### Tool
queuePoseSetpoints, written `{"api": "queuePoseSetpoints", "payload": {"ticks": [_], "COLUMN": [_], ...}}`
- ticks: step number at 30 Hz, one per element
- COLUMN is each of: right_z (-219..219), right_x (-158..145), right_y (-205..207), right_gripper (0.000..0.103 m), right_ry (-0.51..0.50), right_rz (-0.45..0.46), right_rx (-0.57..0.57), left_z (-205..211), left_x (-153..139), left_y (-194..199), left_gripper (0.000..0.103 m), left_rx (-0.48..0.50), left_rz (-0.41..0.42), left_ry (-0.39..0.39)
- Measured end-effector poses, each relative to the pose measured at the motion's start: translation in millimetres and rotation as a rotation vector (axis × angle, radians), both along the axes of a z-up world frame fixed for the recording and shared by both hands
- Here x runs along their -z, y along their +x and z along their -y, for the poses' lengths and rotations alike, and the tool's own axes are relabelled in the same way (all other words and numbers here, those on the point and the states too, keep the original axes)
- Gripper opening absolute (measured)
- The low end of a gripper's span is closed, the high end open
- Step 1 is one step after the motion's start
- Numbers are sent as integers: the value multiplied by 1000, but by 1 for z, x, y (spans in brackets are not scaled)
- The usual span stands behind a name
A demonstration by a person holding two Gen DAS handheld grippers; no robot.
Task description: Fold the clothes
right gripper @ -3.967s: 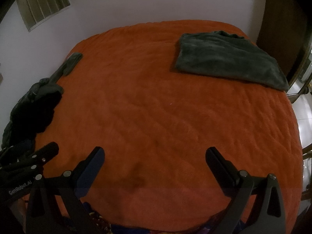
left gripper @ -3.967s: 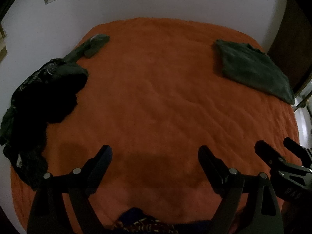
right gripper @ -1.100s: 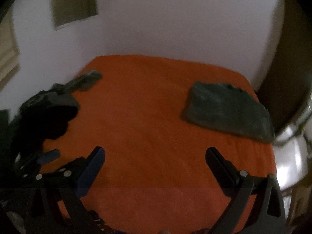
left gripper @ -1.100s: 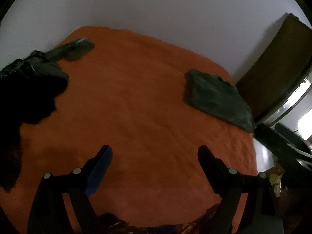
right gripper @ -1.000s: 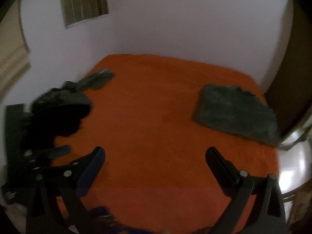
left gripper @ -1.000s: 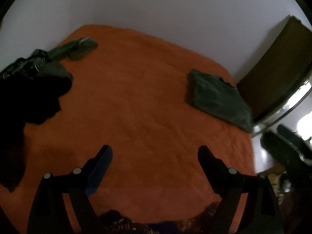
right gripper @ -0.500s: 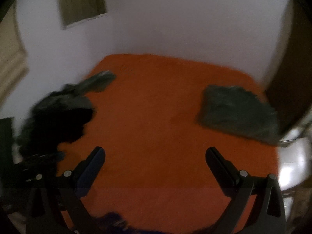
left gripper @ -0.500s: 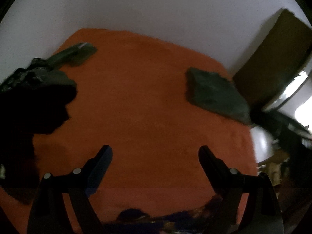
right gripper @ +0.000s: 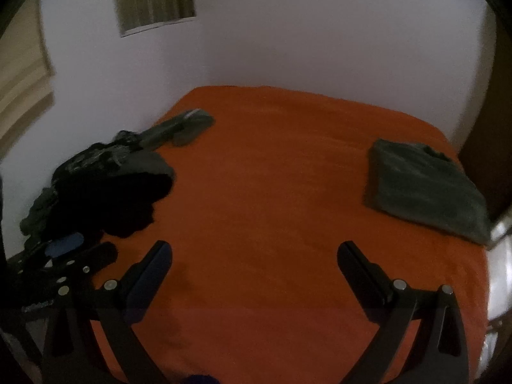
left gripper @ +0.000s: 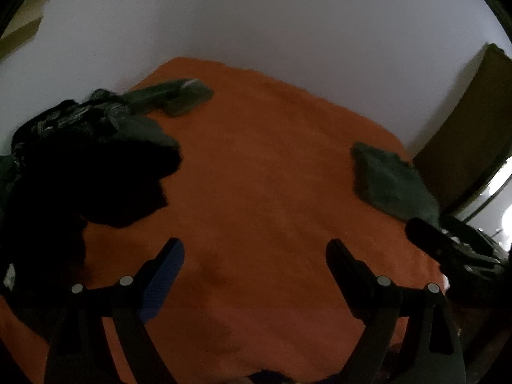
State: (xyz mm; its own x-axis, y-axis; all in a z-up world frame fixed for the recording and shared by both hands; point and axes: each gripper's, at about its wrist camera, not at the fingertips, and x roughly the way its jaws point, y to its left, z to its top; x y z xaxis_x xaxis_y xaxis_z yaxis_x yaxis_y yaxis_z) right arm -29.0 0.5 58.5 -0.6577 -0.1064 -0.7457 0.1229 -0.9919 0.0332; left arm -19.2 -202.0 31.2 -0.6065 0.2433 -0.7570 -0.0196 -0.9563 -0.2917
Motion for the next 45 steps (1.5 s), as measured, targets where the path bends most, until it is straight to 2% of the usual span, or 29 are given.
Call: {"api": "queuePoseSetpoints", "payload": {"ticks": [3, 6, 10, 13, 14, 18, 22, 23, 24, 25, 28, 30, 33, 36, 38, 41, 44, 45], "right_z": [22, 45, 71, 84, 86, 93, 107, 114, 116, 118, 122, 131, 144, 160, 171, 185, 199, 202], "right_x": [14, 22, 23, 23, 23, 35, 55, 64, 69, 75, 92, 102, 114, 132, 144, 168, 194, 200], "right_y": [-6, -14, -22, -27, -28, -39, -55, -61, -64, -68, -79, -82, -85, -92, -100, -117, -137, -141], "right_gripper": [103, 94, 92, 92, 92, 92, 90, 86, 72, 66, 66, 66, 67, 71, 74, 74, 74, 74], "right_ry": [21, -12, -25, -15, -19, -48, -28, 8, -1, -31, -99, -98, -106, -126, -126, -166, -229, -234], "right_rz": [31, 37, 47, 57, 64, 99, 124, 140, 145, 151, 178, 171, 168, 186, 186, 220, 286, 288], "right_rx": [-51, -101, -165, -196, -205, -230, -292, -314, -333, -345, -365, -394, -438, -486, -491, -481, -485, -477], "left_z": [20, 41, 70, 94, 105, 152, 188, 199, 211, 226, 268, 285, 301, 297, 292, 294, 292, 292], "left_x": [17, 39, 65, 75, 79, 82, 53, 46, 42, 41, 55, 64, 77, 72, 69, 80, 104, 106], "left_y": [-4, -8, -9, -8, -7, 1, 7, 8, 8, 6, -9, -15, -22, -25, -27, -29, -37, -37], "left_gripper": [91, 90, 86, 86, 86, 86, 86, 86, 87, 87, 87, 87, 87, 87, 87, 87, 87, 87], "left_rx": [-19, -73, -115, -134, -195, -399, -449, -463, -496, -541, -594, -620, -603, -534, -504, -518, -579, -584], "left_rz": [36, 105, 187, 254, 296, 400, 345, 332, 332, 355, 412, 412, 408, 323, 270, 294, 385, 376], "left_ry": [19, 60, 166, 298, 315, 284, 117, 81, 47, 17, 38, 47, 111, 34, -53, -75, -36, -5]}}
